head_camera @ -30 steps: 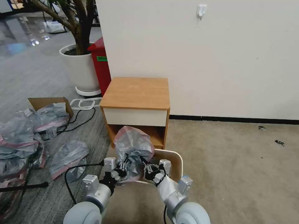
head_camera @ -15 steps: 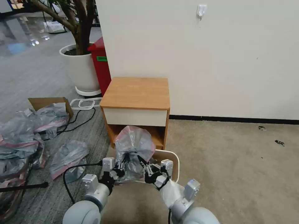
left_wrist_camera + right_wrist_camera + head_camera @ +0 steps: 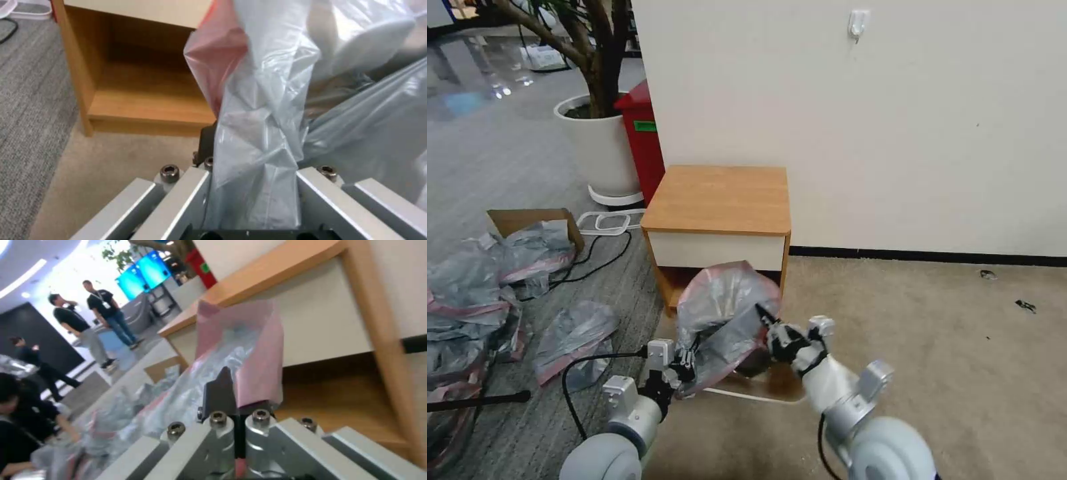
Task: Pick up the garbage bag from the table and place it over the trash can.
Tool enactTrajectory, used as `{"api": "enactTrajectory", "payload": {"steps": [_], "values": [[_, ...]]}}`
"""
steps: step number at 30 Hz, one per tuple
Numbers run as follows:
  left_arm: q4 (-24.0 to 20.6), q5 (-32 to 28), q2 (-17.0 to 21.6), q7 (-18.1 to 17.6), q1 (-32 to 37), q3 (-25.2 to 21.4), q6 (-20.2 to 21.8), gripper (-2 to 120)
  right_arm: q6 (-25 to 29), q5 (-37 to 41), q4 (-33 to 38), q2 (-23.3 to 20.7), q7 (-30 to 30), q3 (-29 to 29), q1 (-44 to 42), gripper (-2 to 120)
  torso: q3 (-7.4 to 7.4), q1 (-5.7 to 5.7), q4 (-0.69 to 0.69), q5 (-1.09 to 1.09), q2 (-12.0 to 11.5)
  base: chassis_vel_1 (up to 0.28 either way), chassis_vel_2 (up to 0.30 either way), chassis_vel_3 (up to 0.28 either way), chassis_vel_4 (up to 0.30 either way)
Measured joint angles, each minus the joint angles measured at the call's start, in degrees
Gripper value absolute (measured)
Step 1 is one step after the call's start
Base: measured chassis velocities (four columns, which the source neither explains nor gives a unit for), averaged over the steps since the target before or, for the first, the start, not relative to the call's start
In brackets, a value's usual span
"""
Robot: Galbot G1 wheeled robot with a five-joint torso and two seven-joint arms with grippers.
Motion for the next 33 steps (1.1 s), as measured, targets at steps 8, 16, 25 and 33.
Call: {"api": "enactTrajectory", "payload": {"steps": [8,16,25,33], "values": [[-0.3,-0.9,-0.2,0.0,0.0,-0.2,0.0,4,0.0,1.3,0.0,-3.0,0.1,2.9,-0.9,0,0.0,0.0,0.0,0.0,0.0,0.0,0.0,0.0,0.0],[-0.5,-1.7,-0.9,0.0,0.1,-0.7,-0.3,4,0.5,2.1,0.9,-6.7,0.1,5.8,-2.8,0,0.0,0.0,0.0,0.0,0.0,0.0,0.0,0.0,0.0],[-0.6,-2.6,-2.4,0.1,-0.4,-1.0,-0.8,4,1.7,2.2,1.2,-10.5,0.1,7.5,-5.3,0,0.0,0.0,0.0,0.0,0.0,0.0,0.0,0.0,0.0],[-0.8,-4.0,-2.7,0.1,-0.5,-2.1,-1.0,4,2.6,2.2,0.9,-11.8,0.2,9.0,-6.2,0,0.0,0.0,0.0,0.0,0.0,0.0,0.0,0.0,0.0]]}}
